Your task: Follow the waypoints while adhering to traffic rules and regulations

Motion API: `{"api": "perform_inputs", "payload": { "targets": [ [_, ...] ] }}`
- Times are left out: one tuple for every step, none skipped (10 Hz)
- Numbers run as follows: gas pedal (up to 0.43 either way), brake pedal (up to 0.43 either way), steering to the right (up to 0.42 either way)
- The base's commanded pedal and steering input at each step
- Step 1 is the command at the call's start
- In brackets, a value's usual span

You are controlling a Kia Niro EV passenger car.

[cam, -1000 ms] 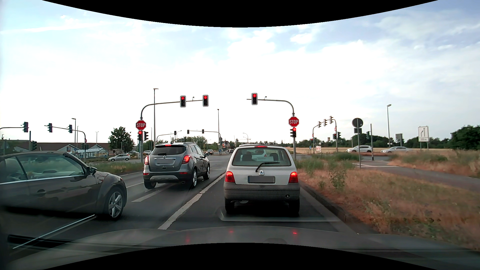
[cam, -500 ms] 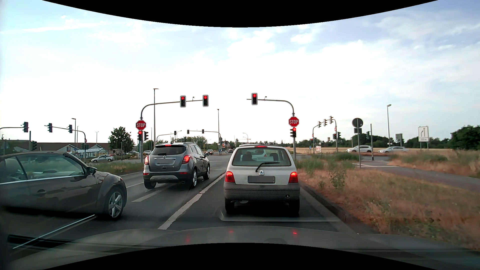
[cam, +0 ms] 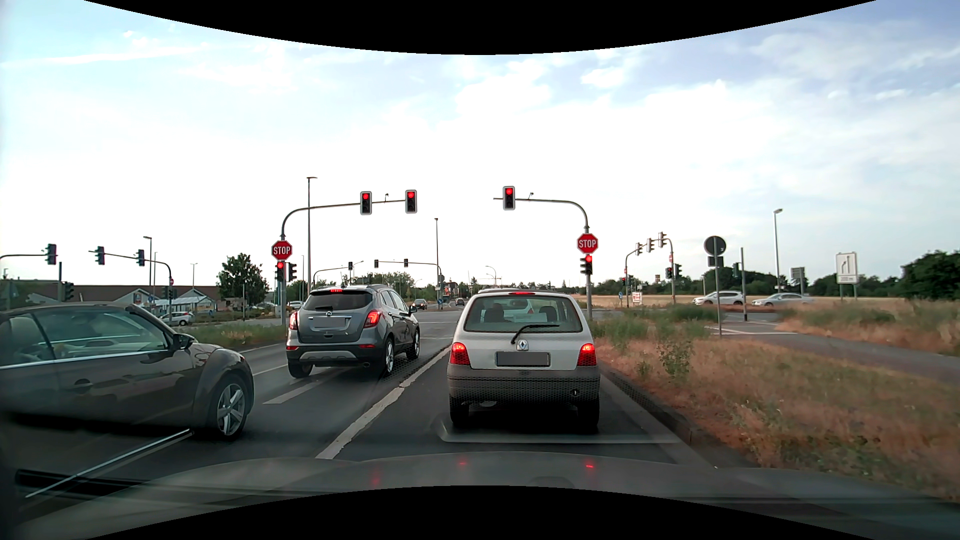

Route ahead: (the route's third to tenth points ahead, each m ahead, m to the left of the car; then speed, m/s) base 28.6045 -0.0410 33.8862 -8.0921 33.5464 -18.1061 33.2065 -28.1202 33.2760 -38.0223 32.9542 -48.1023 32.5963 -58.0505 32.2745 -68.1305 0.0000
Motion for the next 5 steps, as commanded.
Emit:
{"api": "perform_inputs", "payload": {
  "targets": [
    [0.0,0.378,-0.01],
    [0.0,0.378,-0.01],
    [0.0,0.378,-0.009],
    [0.0,0.378,-0.01],
    [0.0,0.372,-0.009]
  ]
}}
